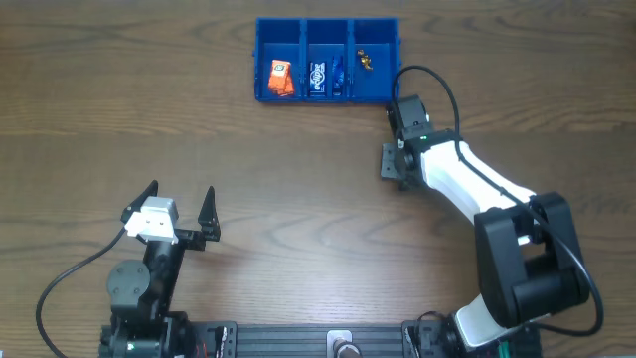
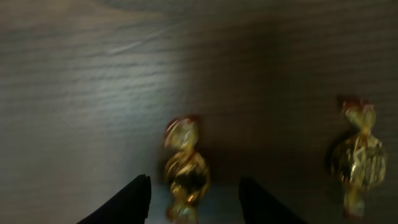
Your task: Sort Candies Into Trays
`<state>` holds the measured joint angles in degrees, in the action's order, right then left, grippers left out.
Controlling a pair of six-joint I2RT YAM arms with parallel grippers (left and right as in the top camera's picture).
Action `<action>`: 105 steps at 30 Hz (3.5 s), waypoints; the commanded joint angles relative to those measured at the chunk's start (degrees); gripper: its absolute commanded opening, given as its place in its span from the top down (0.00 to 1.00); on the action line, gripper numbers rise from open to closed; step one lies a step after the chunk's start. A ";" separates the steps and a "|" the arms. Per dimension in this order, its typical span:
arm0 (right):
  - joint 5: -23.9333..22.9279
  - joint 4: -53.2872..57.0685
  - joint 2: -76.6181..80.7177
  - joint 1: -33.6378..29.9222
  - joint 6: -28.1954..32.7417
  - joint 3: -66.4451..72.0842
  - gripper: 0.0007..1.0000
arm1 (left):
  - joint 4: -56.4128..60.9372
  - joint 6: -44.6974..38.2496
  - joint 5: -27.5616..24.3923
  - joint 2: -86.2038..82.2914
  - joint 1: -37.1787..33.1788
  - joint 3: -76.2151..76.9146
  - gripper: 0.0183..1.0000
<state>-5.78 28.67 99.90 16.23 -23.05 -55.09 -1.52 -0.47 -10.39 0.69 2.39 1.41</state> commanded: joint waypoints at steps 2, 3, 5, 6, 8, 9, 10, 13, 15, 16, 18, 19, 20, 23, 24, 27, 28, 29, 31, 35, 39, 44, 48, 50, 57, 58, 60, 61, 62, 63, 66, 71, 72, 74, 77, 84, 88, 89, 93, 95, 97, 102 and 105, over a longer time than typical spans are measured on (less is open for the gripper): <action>-0.55 -1.49 2.25 -0.55 -0.72 -0.24 0.53 | -1.84 -0.83 -1.07 -0.37 -0.22 -1.14 0.00; -0.55 -1.66 2.25 -0.55 -0.72 -0.24 0.53 | -1.86 -0.85 -1.07 -0.37 -0.22 -1.14 0.00; -0.55 -2.03 2.25 -0.55 -0.74 -0.24 0.55 | -1.86 -0.85 -1.07 -0.37 -0.22 -1.14 0.00; -0.55 -2.08 2.25 -0.55 -0.74 -0.24 0.55 | -1.86 -0.85 -1.07 -0.37 -0.22 -1.14 0.00; -0.55 -2.19 2.25 -0.55 -0.72 -0.24 0.56 | -1.84 -0.83 -1.07 -0.37 -0.22 -1.14 0.00; -0.55 -2.25 2.25 -0.50 -0.72 -0.24 0.58 | -1.84 -0.83 -1.07 -0.37 -0.22 -1.14 0.00; -0.52 -2.27 2.25 -0.48 -0.72 -0.24 0.60 | -1.84 -0.83 -1.07 -0.37 -0.22 -1.14 0.00; -0.52 -2.27 2.25 -0.44 -0.74 -0.24 0.68 | -1.86 -0.85 -1.07 -0.37 -0.22 -1.14 0.00; -0.42 -2.40 2.25 -0.42 -0.76 -0.24 0.74 | -1.86 -0.83 -1.07 -0.37 -0.22 -1.14 0.00; -0.09 -2.49 2.25 -0.31 -0.74 -0.24 0.74 | -1.84 -0.83 -1.07 -0.37 -0.22 -1.14 0.00; -0.09 -2.69 2.25 0.04 -0.79 -0.24 0.76 | -1.86 -0.85 -1.07 -0.37 -0.22 -1.14 0.00; -0.09 -2.71 2.25 0.24 -0.79 -0.24 0.77 | -1.84 -0.83 -1.07 -0.37 -0.22 -1.14 0.00; -0.07 -2.71 2.25 0.33 -0.98 -0.24 0.79 | -1.86 -0.85 -1.07 -0.37 -0.22 -1.14 0.00; -0.04 -2.71 2.25 0.72 -1.22 -0.24 0.81 | -1.84 -0.83 -1.07 -0.37 -0.22 -1.14 0.00; -0.02 -2.71 2.25 0.94 -1.27 -0.26 0.82 | -1.86 -0.85 -1.07 -0.37 -0.22 -1.14 0.00; -0.09 -2.34 0.55 2.32 -2.49 -0.74 0.86 | -1.86 -0.85 -1.07 -0.37 -0.22 -1.14 0.00; -0.11 -2.14 -1.16 3.08 -2.47 -1.16 0.87 | -1.86 -0.85 -1.07 -0.37 -0.22 -1.14 0.00; -0.20 -2.12 -3.45 4.00 -2.45 -1.73 0.87 | -1.86 -0.83 -1.07 -0.37 -0.22 -1.14 0.00; -1.38 -2.23 -7.67 5.49 -2.43 -3.52 0.87 | -1.86 -0.85 -1.07 -0.37 -0.22 -1.14 0.00; -3.58 -0.57 -12.68 5.73 -0.39 -13.94 0.87 | -1.86 -0.83 -1.07 -0.37 -0.22 -1.14 0.00; -3.87 -0.55 -7.91 3.41 3.30 -26.36 0.88 | -1.84 -0.85 -1.07 -0.37 -0.22 -1.14 0.00; -5.77 0.87 2.82 2.32 6.34 -38.62 0.88 | -1.84 -0.83 -1.07 -0.37 -0.22 -1.14 0.00; -5.77 1.49 9.99 1.75 6.64 -42.75 0.88 | -1.86 -0.83 -1.07 -0.37 -0.22 -1.14 0.00; -5.77 1.14 11.91 1.60 6.62 -42.82 0.88 | -1.86 -0.85 -1.07 -0.37 -0.22 -1.14 0.00; -5.79 1.88 15.21 0.61 6.67 -42.80 0.86 | -1.86 -0.85 -1.07 -0.37 -0.22 -1.14 0.00; -5.77 1.90 15.32 0.63 6.67 -42.80 0.86 | -1.84 -0.85 -1.07 -0.37 -0.22 -1.14 0.00; -5.77 1.86 15.32 0.63 6.88 -42.80 0.83 | -1.86 -0.83 -1.07 -0.37 -0.22 -1.14 0.00; -5.77 1.84 15.32 0.63 6.88 -42.80 0.82 | -1.86 -0.83 -1.07 -0.37 -0.22 -1.14 0.00; -5.77 1.81 15.32 0.63 6.88 -42.80 0.80 | -1.86 -0.83 -1.07 -0.37 -0.22 -1.14 0.00; -5.77 1.84 15.32 0.63 6.86 -42.80 0.77 | -1.86 -0.85 -1.07 -0.37 -0.22 -1.14 0.00; -5.75 1.62 15.32 0.87 6.88 -42.80 0.60 | -1.86 -0.85 -1.07 -0.37 -0.22 -1.14 0.00; -5.77 1.73 14.80 1.03 7.28 -42.62 0.41 | -1.86 -0.83 -1.07 -0.37 -0.22 -1.14 0.00; -5.77 1.55 13.90 1.14 8.72 -41.83 0.39 | -1.84 -0.85 -1.07 -0.37 -0.22 -1.14 0.00; -6.23 -0.28 10.51 1.51 11.98 -38.21 0.37 | -1.84 -0.83 -1.07 -0.37 -0.22 -1.14 0.00; -6.82 -4.76 2.25 1.14 12.31 -28.76 0.37 | -1.86 -0.83 -1.07 -0.37 -0.22 -1.14 0.00; -5.07 -3.17 -16.70 -4.96 10.01 -8.07 0.39 | -1.86 -0.85 -1.07 -0.37 -0.22 -1.14 0.00; -2.91 0.28 -21.62 -7.89 9.35 0.63 0.43 | -1.86 -0.85 -1.07 -0.37 -0.22 -1.14 0.00; -2.25 0.61 -21.62 -8.55 9.33 2.05 0.43 | -1.86 -0.83 -1.07 -0.37 -0.22 -1.14 0.00; -0.33 -0.31 -18.16 -10.51 9.38 5.29 0.44 | -1.86 -0.85 -1.07 -0.37 -0.22 -1.14 0.00; -0.31 -0.09 -15.41 -10.64 9.38 5.29 0.44 | -1.84 -0.83 -1.07 -0.37 -0.22 -1.14 0.00; -0.04 -0.17 -12.66 -10.80 9.35 5.29 0.44 | -1.86 -0.83 -1.07 -0.37 -0.22 -1.14 0.00; 0.98 -2.19 -7.26 -10.99 7.82 5.27 0.45 | -1.84 -0.85 -1.07 -0.37 -0.22 -1.14 0.00; 0.98 -2.91 -5.31 -12.04 6.73 5.27 0.47 | -1.86 -0.85 -1.07 -0.37 -0.22 -1.14 0.00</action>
<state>-5.37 26.44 92.71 5.56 -14.09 -50.06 -1.54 -0.47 -10.41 0.69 2.39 1.41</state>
